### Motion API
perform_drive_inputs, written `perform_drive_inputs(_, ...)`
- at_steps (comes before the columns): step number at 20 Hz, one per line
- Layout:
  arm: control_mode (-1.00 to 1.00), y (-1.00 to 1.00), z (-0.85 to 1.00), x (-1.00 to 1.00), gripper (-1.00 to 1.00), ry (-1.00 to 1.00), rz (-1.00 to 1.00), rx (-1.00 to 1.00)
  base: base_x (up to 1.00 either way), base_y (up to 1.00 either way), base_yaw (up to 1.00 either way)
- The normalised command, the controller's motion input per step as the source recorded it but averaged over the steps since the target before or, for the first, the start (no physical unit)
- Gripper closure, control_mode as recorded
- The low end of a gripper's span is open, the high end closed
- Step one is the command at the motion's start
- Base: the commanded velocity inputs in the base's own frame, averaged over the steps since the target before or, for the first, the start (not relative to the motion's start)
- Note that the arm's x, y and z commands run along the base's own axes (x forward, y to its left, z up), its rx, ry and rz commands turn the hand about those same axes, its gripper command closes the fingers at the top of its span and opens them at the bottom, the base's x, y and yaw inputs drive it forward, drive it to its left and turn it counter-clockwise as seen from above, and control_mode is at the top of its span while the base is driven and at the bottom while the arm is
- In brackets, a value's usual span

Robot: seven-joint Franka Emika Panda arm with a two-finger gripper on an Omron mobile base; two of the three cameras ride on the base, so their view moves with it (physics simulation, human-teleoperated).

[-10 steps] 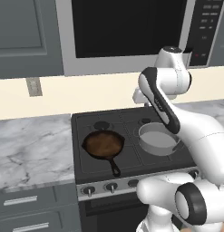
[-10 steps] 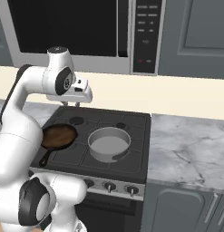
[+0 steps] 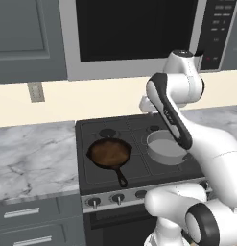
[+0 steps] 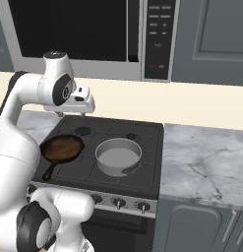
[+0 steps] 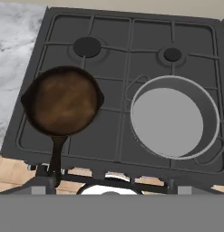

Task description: Move the pot and pan from the stove into the sink.

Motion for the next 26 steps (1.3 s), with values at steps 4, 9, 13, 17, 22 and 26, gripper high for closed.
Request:
perform_drive_inputs(4,-1.00,0.34,-0.03,-0.42,-1.00,-0.04,0.06,-0.05,0.00,0.00,0.00)
perform_drive_inputs(9,-1.00,0.30,-0.05,-0.49,-1.00,-0.04,0.08,-0.04,0.00,0.00,0.00)
perform_drive_inputs(13,-1.00,0.28,-0.11,-0.40,-1.00,-0.02,0.09,-0.01,0.00,0.00,0.00)
perform_drive_inputs(17,-1.00,0.26,-0.13,-0.15,-1.00,0.00,0.06,0.00,0.00,0.00,0.00)
perform_drive_inputs(22,-1.00,0.36,-0.21,-0.05,-1.00,0.00,0.04,0.00,0.00,0.00,0.00)
perform_drive_inputs(26,-1.00,0.47,-0.29,0.00,-1.00,0.00,0.02,0.00,0.00,0.00,0.00)
